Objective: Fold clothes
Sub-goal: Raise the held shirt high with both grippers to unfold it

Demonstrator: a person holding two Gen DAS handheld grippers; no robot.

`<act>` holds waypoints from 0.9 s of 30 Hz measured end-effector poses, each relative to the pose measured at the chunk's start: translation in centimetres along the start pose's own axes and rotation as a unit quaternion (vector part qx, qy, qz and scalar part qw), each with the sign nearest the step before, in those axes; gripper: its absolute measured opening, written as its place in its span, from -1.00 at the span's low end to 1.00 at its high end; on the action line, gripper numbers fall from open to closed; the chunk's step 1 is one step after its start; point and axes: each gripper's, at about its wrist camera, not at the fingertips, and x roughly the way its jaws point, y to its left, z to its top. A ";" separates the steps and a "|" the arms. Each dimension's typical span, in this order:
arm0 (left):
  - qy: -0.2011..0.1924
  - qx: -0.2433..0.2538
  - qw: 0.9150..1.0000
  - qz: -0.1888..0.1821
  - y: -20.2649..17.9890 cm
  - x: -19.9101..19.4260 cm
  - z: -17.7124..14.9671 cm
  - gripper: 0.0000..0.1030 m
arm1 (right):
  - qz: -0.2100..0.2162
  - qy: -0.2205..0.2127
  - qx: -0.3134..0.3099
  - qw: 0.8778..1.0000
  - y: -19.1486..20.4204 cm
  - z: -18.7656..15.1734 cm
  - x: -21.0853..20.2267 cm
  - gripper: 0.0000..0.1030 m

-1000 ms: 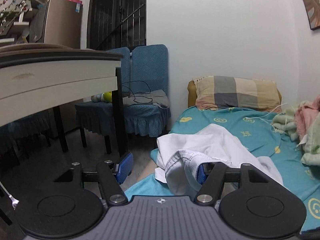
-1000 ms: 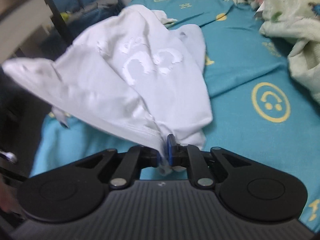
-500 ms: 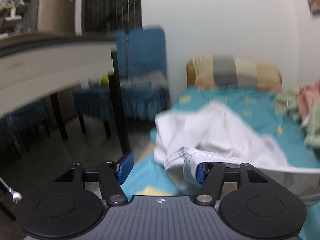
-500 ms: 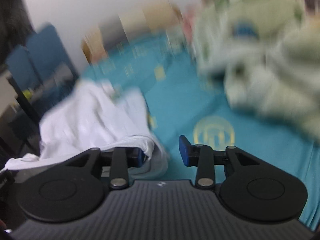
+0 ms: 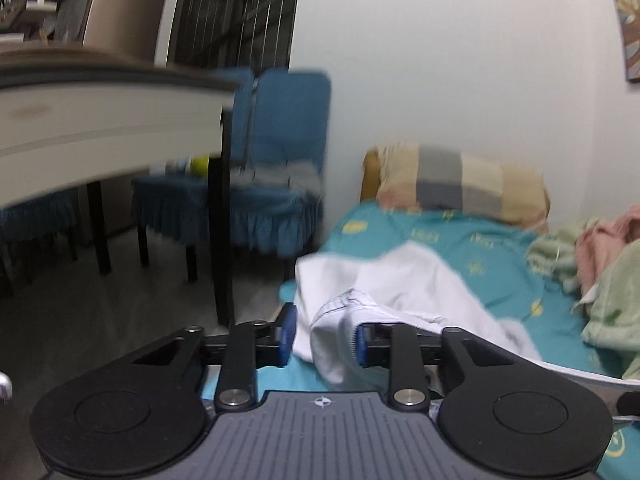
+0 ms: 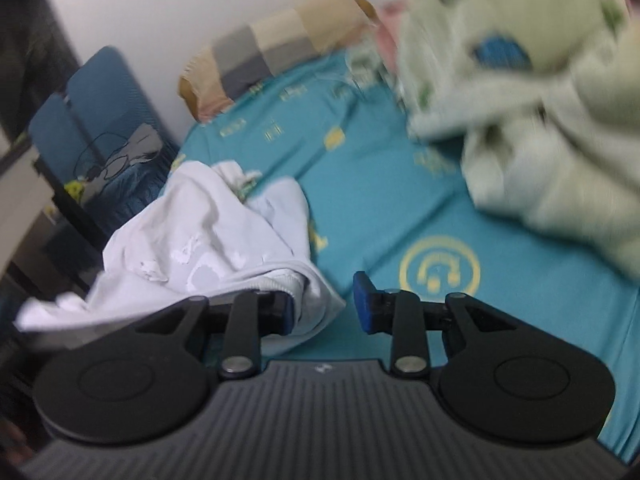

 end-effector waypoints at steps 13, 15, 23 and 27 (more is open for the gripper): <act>-0.171 -0.043 0.983 -0.046 -0.1 -7.8 11.8 -0.94 | 0.038 -0.246 -0.107 0.963 6.8 8.6 -11.6 -0.76; -0.208 -0.052 0.975 -0.051 0.0 -10.4 16.0 -0.94 | 0.060 -0.284 -0.108 0.951 8.0 11.6 -15.5 -0.77; -0.319 -0.039 0.944 -0.068 0.1 -24.2 31.1 -0.94 | 0.119 -0.417 -0.134 0.891 11.7 19.5 -34.6 -0.77; -0.356 -0.028 0.931 -0.077 0.3 -31.7 36.1 -0.94 | 0.140 -0.459 -0.147 0.865 12.6 21.2 -44.0 -0.77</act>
